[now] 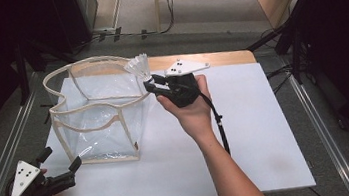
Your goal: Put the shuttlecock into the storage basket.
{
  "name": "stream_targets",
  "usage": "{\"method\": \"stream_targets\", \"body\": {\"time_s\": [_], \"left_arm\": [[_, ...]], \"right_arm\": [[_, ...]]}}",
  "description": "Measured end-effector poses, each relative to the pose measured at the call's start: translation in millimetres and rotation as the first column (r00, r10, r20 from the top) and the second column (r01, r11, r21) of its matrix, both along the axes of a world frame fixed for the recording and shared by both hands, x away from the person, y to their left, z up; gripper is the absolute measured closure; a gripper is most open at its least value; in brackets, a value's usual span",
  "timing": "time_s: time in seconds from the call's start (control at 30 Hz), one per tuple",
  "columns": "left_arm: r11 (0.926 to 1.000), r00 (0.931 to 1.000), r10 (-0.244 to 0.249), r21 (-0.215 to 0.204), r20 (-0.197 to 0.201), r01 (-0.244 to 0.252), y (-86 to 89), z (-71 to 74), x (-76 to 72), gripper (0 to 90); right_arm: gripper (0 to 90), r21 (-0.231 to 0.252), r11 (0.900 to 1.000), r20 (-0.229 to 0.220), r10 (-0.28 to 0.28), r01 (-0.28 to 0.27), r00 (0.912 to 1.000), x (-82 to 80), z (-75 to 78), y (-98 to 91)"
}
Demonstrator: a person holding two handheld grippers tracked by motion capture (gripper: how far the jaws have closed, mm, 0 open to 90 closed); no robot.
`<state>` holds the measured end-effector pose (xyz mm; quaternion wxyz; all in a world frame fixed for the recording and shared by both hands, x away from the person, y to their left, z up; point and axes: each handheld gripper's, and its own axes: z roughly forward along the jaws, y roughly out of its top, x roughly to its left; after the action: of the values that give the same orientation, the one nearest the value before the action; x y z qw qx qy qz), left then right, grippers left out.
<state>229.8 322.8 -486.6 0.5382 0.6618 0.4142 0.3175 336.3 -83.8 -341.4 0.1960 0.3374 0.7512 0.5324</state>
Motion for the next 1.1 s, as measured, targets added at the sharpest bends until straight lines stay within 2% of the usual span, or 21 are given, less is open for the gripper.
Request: {"method": "stream_targets", "body": {"time_s": [0.2, 0.5, 0.6, 0.63, 0.7, 0.73, 0.8, 0.83, 0.9, 1.1], "left_arm": [[1.0, 1.0, -0.004, -0.002, 0.001, 0.004, 0.0, -0.1, 0.0, 0.0], [1.0, 1.0, -0.004, -0.008, 0.001, 0.004, 0.3, -0.2, 0.5, 0.0], [1.0, 1.0, -0.004, -0.006, 0.0, 0.004, 0.3, -0.1, 0.4, 0.0], [1.0, 1.0, -0.004, -0.006, 0.001, 0.004, 0.4, -0.1, 0.4, 0.0], [1.0, 1.0, -0.005, -0.002, -0.003, 0.005, 0.5, 0.0, 0.2, 0.0], [1.0, 1.0, -0.006, -0.001, -0.002, 0.006, 0.5, 0.0, 0.3, 0.0], [1.0, 1.0, -0.006, -0.001, -0.002, 0.006, 0.3, 0.0, 0.4, 0.0], [1.0, 1.0, -0.005, -0.001, -0.002, 0.005, 0.3, -0.1, 0.4, 0.0], [1.0, 1.0, -0.005, -0.001, -0.002, 0.005, 0.3, -0.1, 0.5, 0.0], [0.9999, 1.0, -0.005, 0.009, -0.002, 0.005, -0.6, 0.0, 0.5, 0.0]], "right_arm": [[62.8, -0.01, 0.9999, 0.001, 0.009, -0.009, 1.0, 0.8, 1.3, 9.3], [62.8, -0.009, 0.9995, -0.009, 0.029, -0.029, 0.9995, 4.6, -4.6, 20.3], [61.8, 0.01, 0.9998, -0.014, 0.019, -0.019, 0.9997, 5.8, -6.2, 21.0], [51.9, 0.027, 0.9995, -0.009, 0.02, -0.019, 0.9998, 5.6, -6.4, 19.8], [26.8, 0.063, 0.9977, -0.018, 0.028, -0.026, 0.9995, 5.7, -5.5, 17.5], [17.1, 0.076, 0.9968, -0.022, 0.027, -0.025, 0.9994, 5.0, -5.3, 16.1], [3.9, 0.075, 0.9967, -0.01, 0.033, -0.032, 0.9994, 2.3, -6.1, 12.7], [0.0, 0.067, 0.9969, -0.002, 0.042, -0.042, 0.9991, 1.0, -7.3, 10.5], [0.0, 0.072, 0.996, -0.004, 0.053, -0.052, 0.9986, -2.0, -10.2, 4.9], [0.0, 0.057, 0.9978, 0.001, 0.035, -0.035, 0.9994, -10.2, -23.1, -12.7]]}}
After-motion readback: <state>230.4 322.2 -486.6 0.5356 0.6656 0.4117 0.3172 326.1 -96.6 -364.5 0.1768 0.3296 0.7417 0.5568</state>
